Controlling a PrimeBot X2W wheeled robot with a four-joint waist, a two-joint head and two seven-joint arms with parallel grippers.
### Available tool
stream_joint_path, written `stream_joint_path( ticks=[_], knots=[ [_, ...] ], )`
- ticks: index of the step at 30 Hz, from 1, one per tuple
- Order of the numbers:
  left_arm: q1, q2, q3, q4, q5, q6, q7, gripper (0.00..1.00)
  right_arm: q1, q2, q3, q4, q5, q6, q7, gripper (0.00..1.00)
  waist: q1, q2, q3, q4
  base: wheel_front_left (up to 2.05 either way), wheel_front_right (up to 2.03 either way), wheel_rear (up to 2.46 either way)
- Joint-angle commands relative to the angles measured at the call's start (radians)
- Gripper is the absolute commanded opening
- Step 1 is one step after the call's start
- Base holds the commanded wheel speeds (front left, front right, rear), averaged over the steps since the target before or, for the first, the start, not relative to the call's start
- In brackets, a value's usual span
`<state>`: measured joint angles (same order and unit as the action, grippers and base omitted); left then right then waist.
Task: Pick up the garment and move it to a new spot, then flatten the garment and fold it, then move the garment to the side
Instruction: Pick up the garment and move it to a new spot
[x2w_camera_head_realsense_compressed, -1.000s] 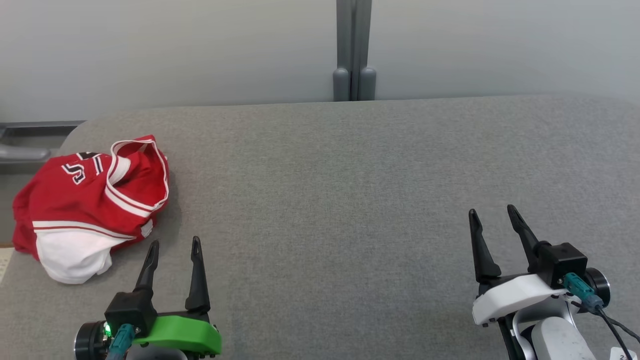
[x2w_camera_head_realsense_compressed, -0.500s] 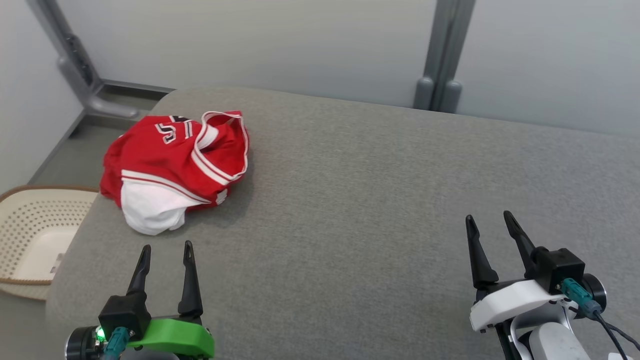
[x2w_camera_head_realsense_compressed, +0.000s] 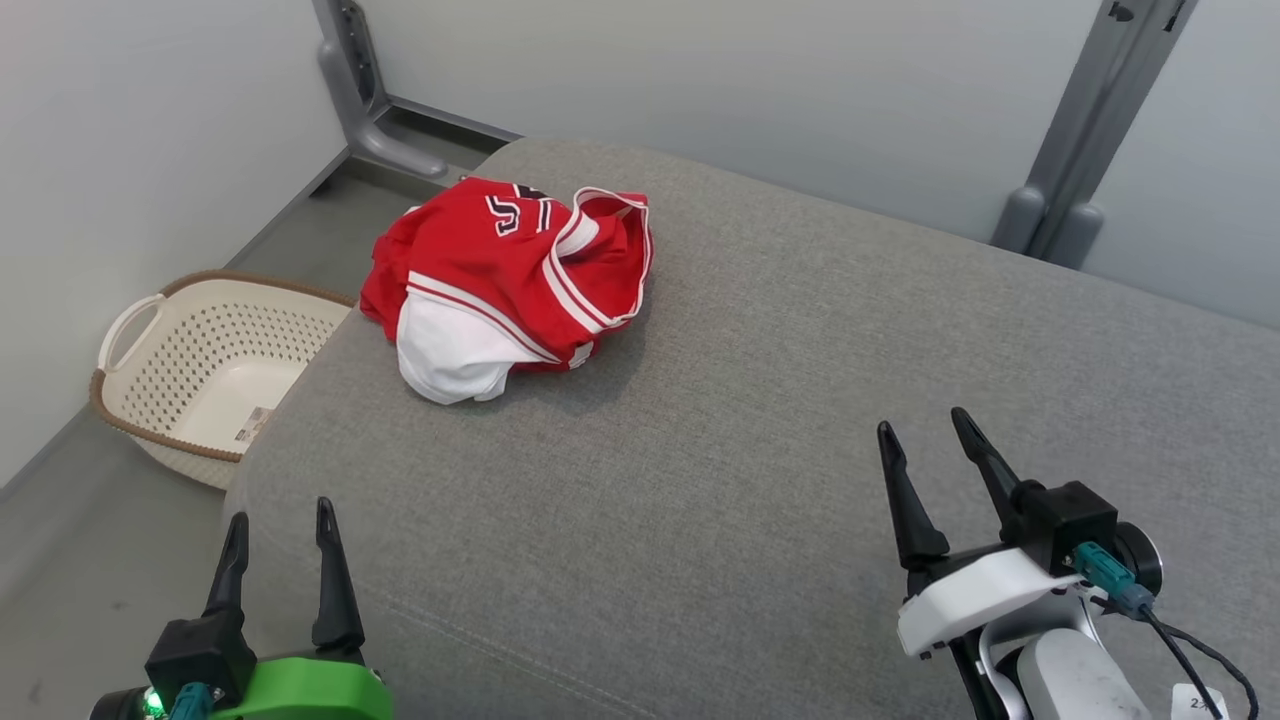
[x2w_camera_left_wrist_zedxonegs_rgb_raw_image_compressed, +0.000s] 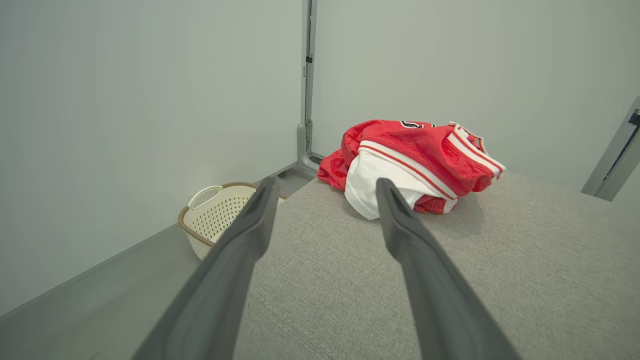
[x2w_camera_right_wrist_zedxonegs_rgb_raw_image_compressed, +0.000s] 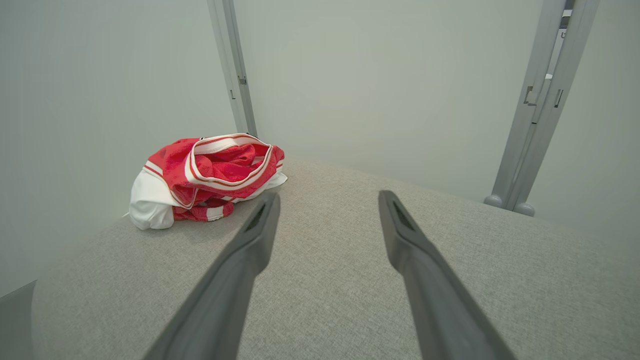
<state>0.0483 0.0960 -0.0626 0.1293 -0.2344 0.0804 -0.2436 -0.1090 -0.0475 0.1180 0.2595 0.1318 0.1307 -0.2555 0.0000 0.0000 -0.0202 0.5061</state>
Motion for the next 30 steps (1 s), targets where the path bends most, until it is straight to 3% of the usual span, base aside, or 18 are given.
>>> stream_joint_path(
  ticks=[1, 17, 23, 30],
  knots=[
    [0.015, 0.004, 0.006, -0.009, -0.002, 0.007, -0.006, 1.00, -0.012, -0.005, 0.007, 0.006, -0.006, 0.000, 0.005, 1.00, 0.0000, 0.0000, 0.022, 0.019, 0.00, 0.00, 0.00],
    [0.029, 0.012, 0.031, -0.015, -0.026, 0.014, -0.011, 1.00, -0.050, -0.005, 0.033, 0.041, -0.012, 0.000, 0.001, 1.00, 0.0000, 0.0000, 0.033, 0.023, 0.00, 0.00, 0.00],
    [-0.091, 0.037, 0.015, 0.052, -0.052, -0.034, 0.047, 1.00, -0.030, -0.005, 0.017, 0.032, -0.026, 0.000, 0.010, 1.00, 0.0000, 0.0000, 0.038, 0.016, 0.00, 0.00, 0.00],
    [-0.332, 0.041, -0.008, 0.226, -0.133, -0.115, 0.213, 1.00, 0.000, -0.004, -0.017, -0.013, -0.046, 0.000, 0.033, 1.00, 0.0000, 0.0000, 0.062, -0.016, 0.00, 0.00, 0.00]
  ],
)
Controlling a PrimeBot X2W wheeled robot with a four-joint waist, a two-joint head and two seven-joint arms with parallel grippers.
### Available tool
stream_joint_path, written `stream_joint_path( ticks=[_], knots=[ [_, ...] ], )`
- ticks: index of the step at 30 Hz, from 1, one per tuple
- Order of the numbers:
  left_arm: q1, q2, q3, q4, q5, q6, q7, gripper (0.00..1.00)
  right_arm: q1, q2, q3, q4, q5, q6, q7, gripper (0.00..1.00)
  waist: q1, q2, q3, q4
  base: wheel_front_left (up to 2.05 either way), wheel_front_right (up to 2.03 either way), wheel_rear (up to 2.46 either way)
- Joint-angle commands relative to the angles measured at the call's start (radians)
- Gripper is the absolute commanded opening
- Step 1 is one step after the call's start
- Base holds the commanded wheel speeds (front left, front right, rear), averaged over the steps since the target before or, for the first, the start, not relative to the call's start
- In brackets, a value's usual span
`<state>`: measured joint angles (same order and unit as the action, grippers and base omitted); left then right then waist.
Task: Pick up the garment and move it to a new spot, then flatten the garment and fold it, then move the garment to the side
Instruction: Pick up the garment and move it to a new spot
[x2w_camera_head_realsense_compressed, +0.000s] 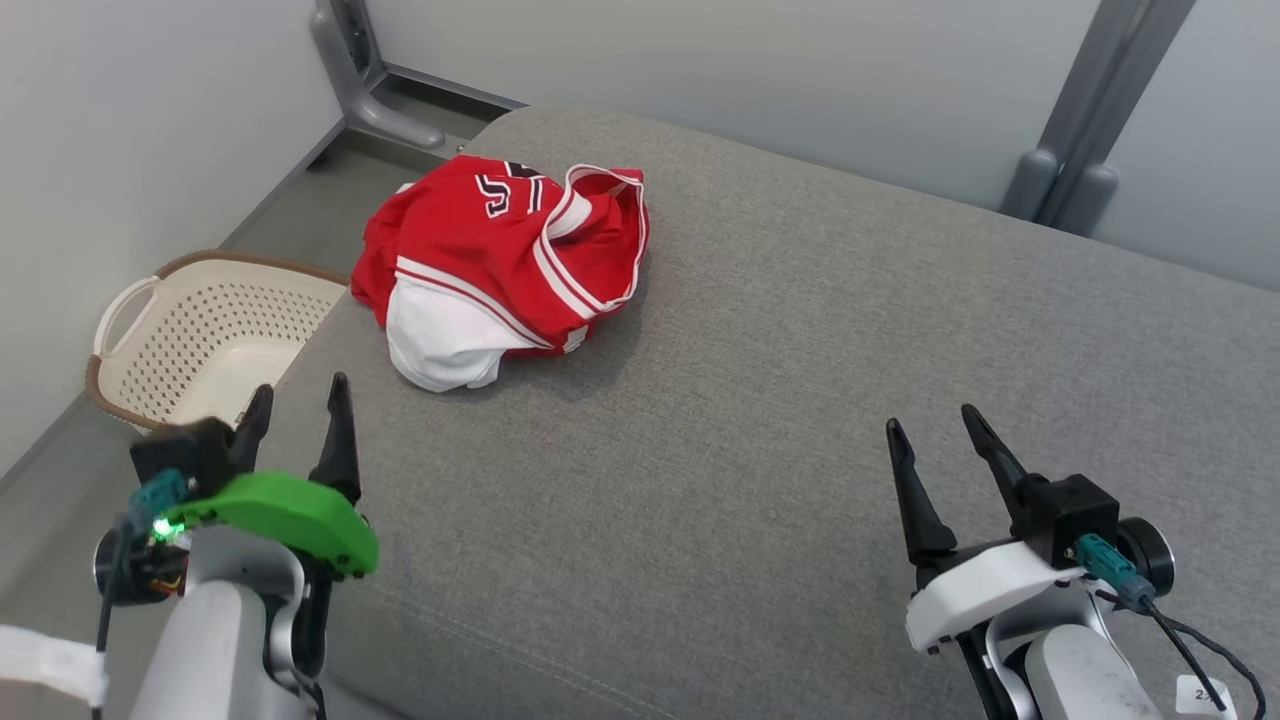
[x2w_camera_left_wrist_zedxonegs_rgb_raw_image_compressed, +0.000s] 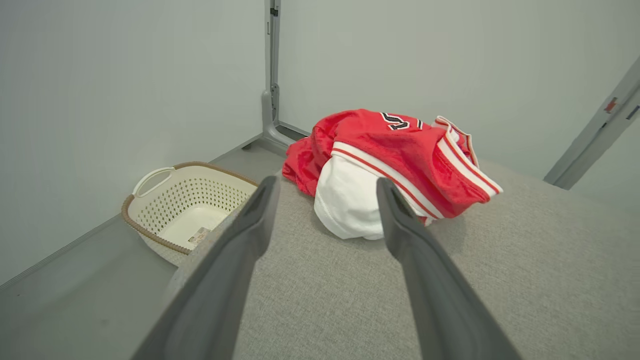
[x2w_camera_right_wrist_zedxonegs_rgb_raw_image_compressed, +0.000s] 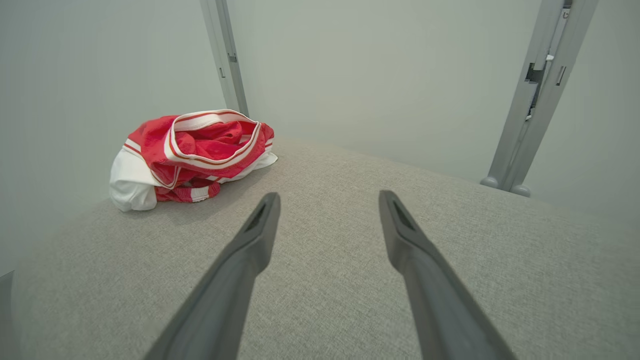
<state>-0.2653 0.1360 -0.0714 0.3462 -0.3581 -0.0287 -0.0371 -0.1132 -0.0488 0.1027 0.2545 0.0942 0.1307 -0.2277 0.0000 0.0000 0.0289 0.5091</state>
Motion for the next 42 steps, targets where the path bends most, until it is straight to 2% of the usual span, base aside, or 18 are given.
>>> stream_joint_path(
  ticks=[1, 4, 7, 12, 20, 24, 30, 31, 32, 42],
  knots=[
    [-0.050, -0.002, 0.005, 0.035, -0.022, -0.012, 0.023, 1.00, 0.004, -0.003, 0.000, -0.016, -0.013, 0.000, 0.009, 1.00, 0.0000, 0.0000, 0.021, -0.031, 0.00, 0.00, 0.00],
    [-0.148, -0.022, 0.032, 0.131, -0.101, -0.033, 0.082, 1.00, 0.001, -0.004, 0.001, -0.044, -0.029, 0.000, 0.032, 1.00, 0.0000, 0.0000, 0.050, -0.072, 0.00, 0.00, 0.00],
    [-0.224, -0.016, 0.049, 0.224, -0.143, -0.041, 0.136, 1.00, -0.011, -0.004, 0.004, -0.069, -0.045, 0.000, 0.050, 1.00, 0.0000, 0.0000, 0.077, -0.117, 0.00, 0.00, 0.00],
    [-0.351, 0.004, 0.058, 0.353, -0.165, -0.022, 0.201, 1.00, -0.028, -0.003, 0.014, -0.110, -0.067, 0.000, 0.075, 1.00, 0.0000, 0.0000, 0.124, -0.203, 0.00, 0.00, 0.00],
    [-0.462, 0.053, 0.123, 0.481, -0.222, 0.009, 0.236, 1.00, -0.045, -0.003, 0.031, -0.147, -0.073, 0.000, 0.086, 1.00, 0.0000, 0.0000, 0.184, -0.344, 0.00, 0.00, 0.00],
    [-0.492, 0.078, 0.137, 0.526, -0.233, 0.021, 0.258, 1.00, -0.046, -0.003, 0.020, -0.160, -0.079, 0.000, 0.086, 1.00, 0.0000, 0.0000, 0.206, -0.388, 0.00, 0.00, 0.00],
    [-0.512, 0.107, 0.118, 0.590, -0.207, 0.066, 0.303, 1.00, -0.045, -0.003, 0.016, -0.171, -0.076, 0.000, 0.082, 1.00, 0.0000, 0.0000, 0.215, -0.415, 0.00, 0.00, 0.00],
    [-0.511, 0.109, 0.111, 0.591, -0.200, 0.073, 0.304, 0.79, -0.045, -0.003, 0.015, -0.169, -0.075, 0.000, 0.081, 1.00, 0.0000, 0.0000, 0.214, -0.415, 0.00, 0.00, 0.00],
    [-0.510, 0.112, 0.102, 0.589, -0.190, 0.081, 0.307, 0.00, -0.046, -0.003, 0.015, -0.164, -0.071, 0.000, 0.079, 1.00, 0.0000, 0.0000, 0.207, -0.413, 0.00, 0.00, 0.00],
    [-0.535, 0.181, 0.031, 0.500, -0.117, 0.042, 0.274, 0.00, -0.023, -0.003, 0.039, -0.111, 0.005, 0.000, 0.037, 1.00, 0.0000, 0.0000, 0.101, -0.384, 0.00, 0.00, 0.00]
  ],
)
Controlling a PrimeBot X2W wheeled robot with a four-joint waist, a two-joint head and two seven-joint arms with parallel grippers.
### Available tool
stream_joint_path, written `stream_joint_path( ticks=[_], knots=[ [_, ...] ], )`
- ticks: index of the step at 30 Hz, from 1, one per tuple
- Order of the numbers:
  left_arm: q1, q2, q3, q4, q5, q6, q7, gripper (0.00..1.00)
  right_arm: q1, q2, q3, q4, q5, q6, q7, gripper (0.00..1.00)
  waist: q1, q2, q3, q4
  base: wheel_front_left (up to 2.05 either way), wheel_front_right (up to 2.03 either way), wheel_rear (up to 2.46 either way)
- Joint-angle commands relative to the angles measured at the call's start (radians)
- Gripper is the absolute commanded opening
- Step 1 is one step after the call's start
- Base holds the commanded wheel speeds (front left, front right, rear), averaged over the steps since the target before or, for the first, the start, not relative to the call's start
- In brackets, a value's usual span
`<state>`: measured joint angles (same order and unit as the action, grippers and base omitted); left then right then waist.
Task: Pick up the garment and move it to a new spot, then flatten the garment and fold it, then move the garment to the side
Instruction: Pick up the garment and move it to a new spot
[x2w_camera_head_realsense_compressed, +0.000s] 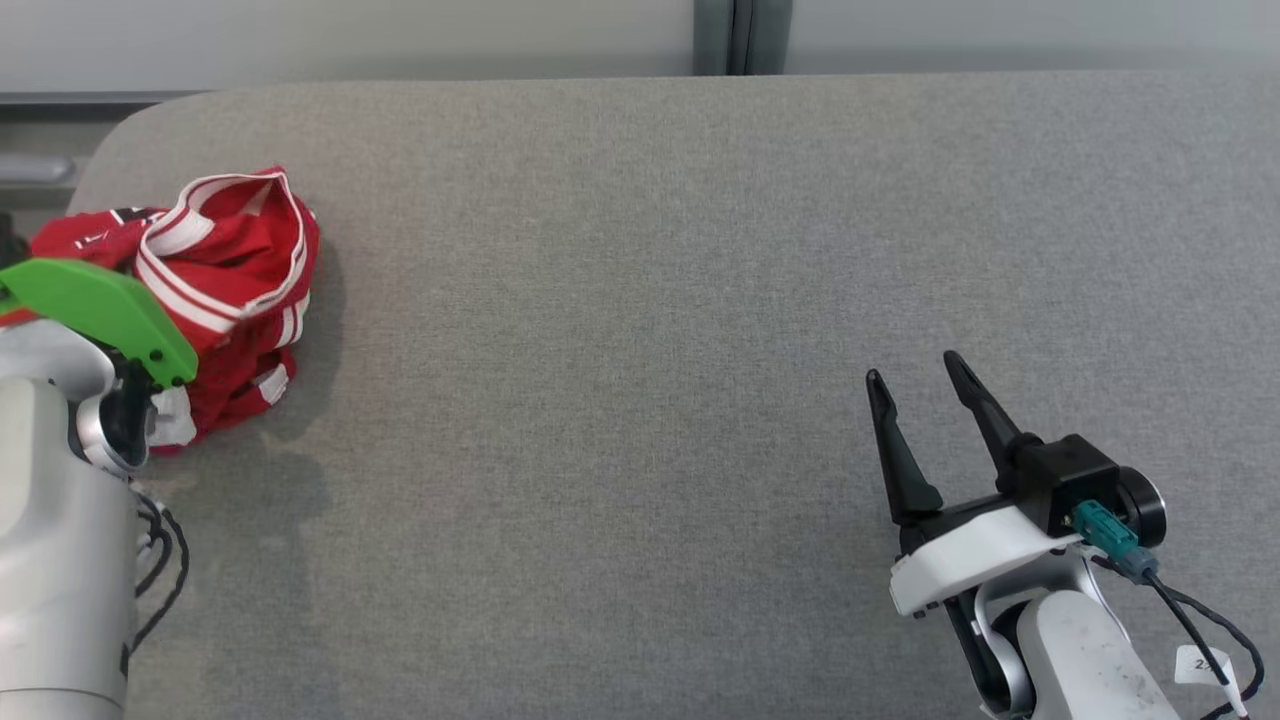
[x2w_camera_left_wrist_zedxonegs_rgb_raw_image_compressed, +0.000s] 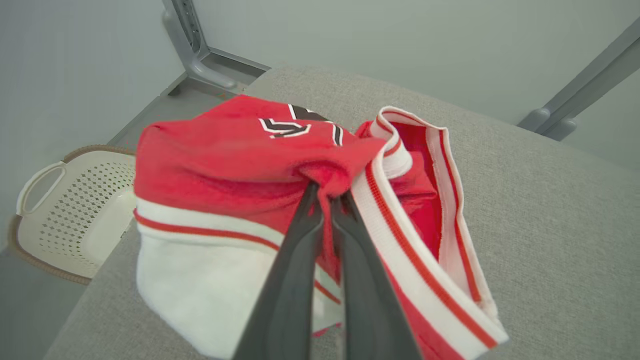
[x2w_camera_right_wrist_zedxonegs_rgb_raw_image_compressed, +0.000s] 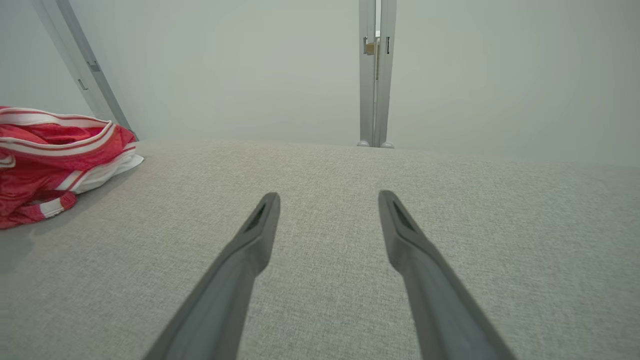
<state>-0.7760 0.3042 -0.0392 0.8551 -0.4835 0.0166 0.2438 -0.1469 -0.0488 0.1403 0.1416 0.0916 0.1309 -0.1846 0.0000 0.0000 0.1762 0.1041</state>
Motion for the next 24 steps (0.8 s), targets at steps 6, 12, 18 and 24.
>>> stream_joint_path(
  ticks=[6, 12, 18, 24],
  knots=[
    [-0.082, 0.015, -0.060, -0.140, 0.063, -0.019, -0.053, 0.00, 0.029, -0.003, 0.008, 0.052, 0.052, 0.000, -0.034, 1.00, 0.0000, 0.0000, -0.135, 0.022, 0.00, 0.00, 0.00],
    [-0.150, -0.045, -0.097, -0.264, 0.056, -0.044, -0.073, 0.00, 0.042, -0.003, 0.016, 0.072, 0.065, 0.000, -0.048, 1.00, 0.0000, 0.0000, -0.196, -0.019, 0.00, 0.00, 0.00],
    [-0.197, -0.142, -0.156, -0.350, 0.040, -0.063, -0.056, 0.00, 0.026, -0.003, 0.037, 0.071, 0.059, 0.000, -0.042, 1.00, 0.0000, 0.0000, -0.196, -0.111, 0.00, 0.00, 0.00],
    [-0.227, -0.213, -0.214, -0.372, 0.029, -0.069, -0.046, 0.00, -0.004, -0.003, 0.056, 0.059, 0.059, 0.000, -0.035, 1.00, 0.0000, 0.0000, -0.151, -0.244, 0.00, 0.00, 0.00]
  ],
)
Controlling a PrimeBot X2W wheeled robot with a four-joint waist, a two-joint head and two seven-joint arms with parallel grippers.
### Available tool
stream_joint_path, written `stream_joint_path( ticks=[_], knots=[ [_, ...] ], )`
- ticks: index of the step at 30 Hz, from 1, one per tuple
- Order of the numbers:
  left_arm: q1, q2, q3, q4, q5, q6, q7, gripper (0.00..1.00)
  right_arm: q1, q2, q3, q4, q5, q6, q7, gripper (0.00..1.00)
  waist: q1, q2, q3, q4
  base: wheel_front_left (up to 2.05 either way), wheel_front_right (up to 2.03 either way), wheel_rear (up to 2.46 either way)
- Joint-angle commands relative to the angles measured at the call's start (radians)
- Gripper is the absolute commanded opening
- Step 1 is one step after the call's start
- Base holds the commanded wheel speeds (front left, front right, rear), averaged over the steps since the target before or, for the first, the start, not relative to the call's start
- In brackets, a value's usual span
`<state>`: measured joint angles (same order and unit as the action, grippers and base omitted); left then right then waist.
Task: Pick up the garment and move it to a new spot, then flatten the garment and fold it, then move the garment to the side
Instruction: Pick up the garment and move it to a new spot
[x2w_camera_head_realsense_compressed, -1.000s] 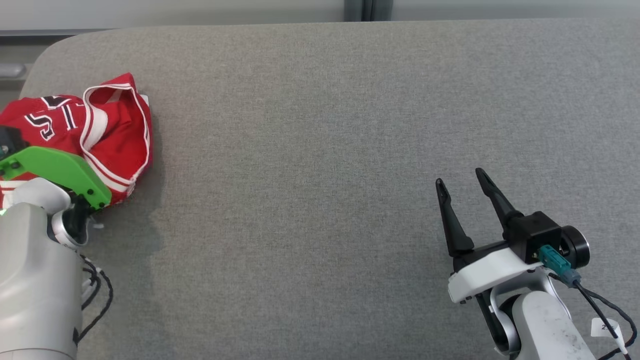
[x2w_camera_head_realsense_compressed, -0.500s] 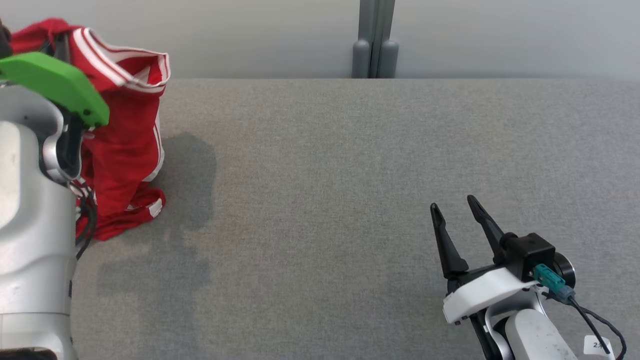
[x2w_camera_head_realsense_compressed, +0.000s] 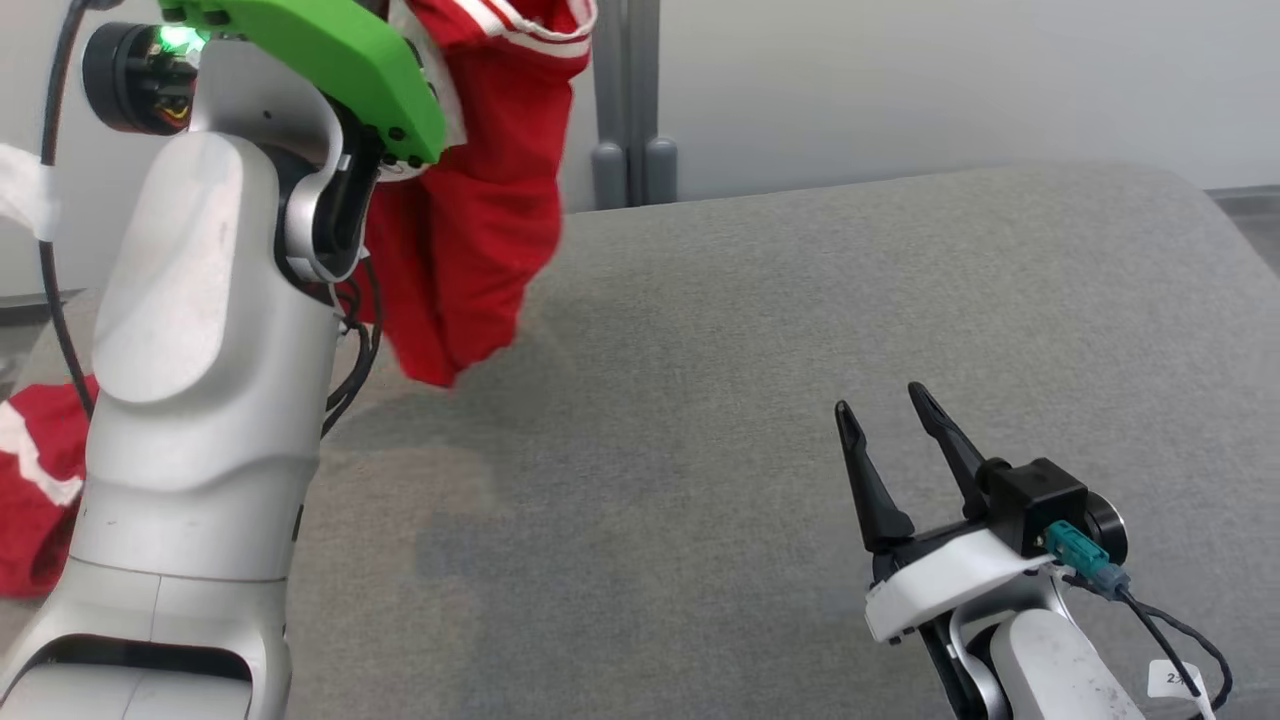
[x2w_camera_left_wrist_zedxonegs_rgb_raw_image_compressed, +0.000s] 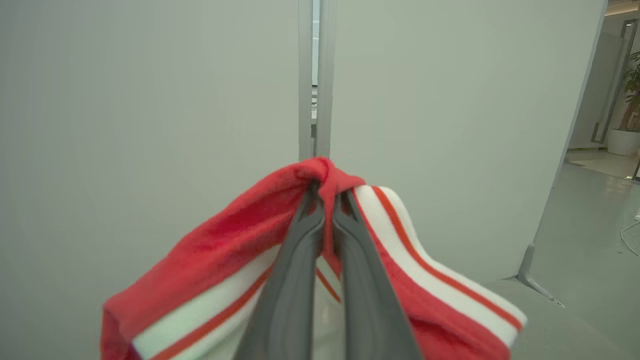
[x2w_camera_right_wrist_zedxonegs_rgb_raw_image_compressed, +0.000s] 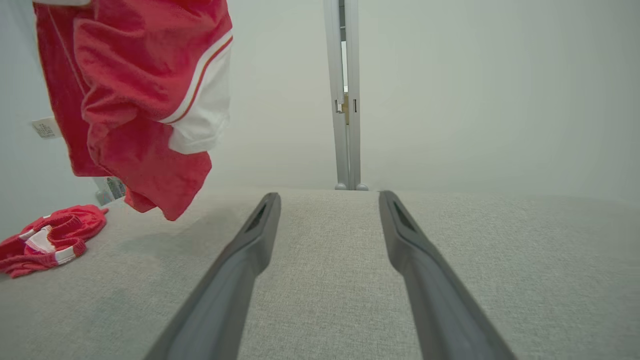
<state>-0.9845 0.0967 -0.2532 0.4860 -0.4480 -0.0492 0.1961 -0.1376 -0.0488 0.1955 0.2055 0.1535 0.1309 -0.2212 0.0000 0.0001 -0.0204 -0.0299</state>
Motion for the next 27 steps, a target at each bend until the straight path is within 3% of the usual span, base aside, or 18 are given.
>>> stream_joint_path(
  ticks=[1, 9, 18, 19, 20, 21, 27],
  knots=[
    [-0.026, -0.012, -0.006, -0.002, -0.016, -0.004, 0.004, 0.00, -0.019, -0.003, 0.002, -0.009, -0.005, 0.000, 0.001, 1.00, 0.0000, -0.0001, 0.061, -0.134, 0.00, 0.00, 0.00],
    [0.030, -0.034, -0.093, 0.035, -0.022, -0.017, -0.009, 0.00, -0.046, -0.002, -0.042, -0.023, 0.011, 0.000, -0.014, 1.00, 0.0000, -0.0001, 0.178, -0.266, 0.00, 0.00, 0.00],
    [0.194, -0.022, -0.169, 0.194, 0.013, -0.006, -0.078, 0.00, -0.064, -0.001, -0.062, -0.008, 0.023, 0.000, -0.035, 1.00, 0.0000, -0.0001, 0.216, -0.310, 0.00, 0.00, 0.00],
    [0.209, -0.021, -0.171, 0.205, 0.013, -0.007, -0.093, 0.38, -0.064, -0.002, -0.064, -0.005, 0.025, 0.000, -0.036, 1.00, 0.0000, -0.0001, 0.215, -0.308, 0.00, 0.00, 0.00],
    [0.227, -0.022, -0.173, 0.219, 0.012, -0.009, -0.113, 0.88, -0.063, -0.002, -0.066, -0.003, 0.027, 0.000, -0.037, 1.00, 0.0000, -0.0001, 0.213, -0.303, 0.00, 0.00, 0.00],
    [0.243, -0.023, -0.171, 0.226, 0.006, -0.011, -0.132, 1.00, -0.062, -0.002, -0.066, -0.001, 0.029, 0.000, -0.038, 1.00, 0.0000, -0.0001, 0.210, -0.299, 0.00, 0.00, 0.00],
    [0.337, -0.033, -0.145, 0.233, -0.066, -0.042, -0.266, 1.00, -0.044, -0.002, -0.083, -0.001, 0.009, 0.000, -0.041, 1.00, 0.0000, -0.0001, 0.185, -0.234, 0.00, 0.00, 0.00]
  ],
)
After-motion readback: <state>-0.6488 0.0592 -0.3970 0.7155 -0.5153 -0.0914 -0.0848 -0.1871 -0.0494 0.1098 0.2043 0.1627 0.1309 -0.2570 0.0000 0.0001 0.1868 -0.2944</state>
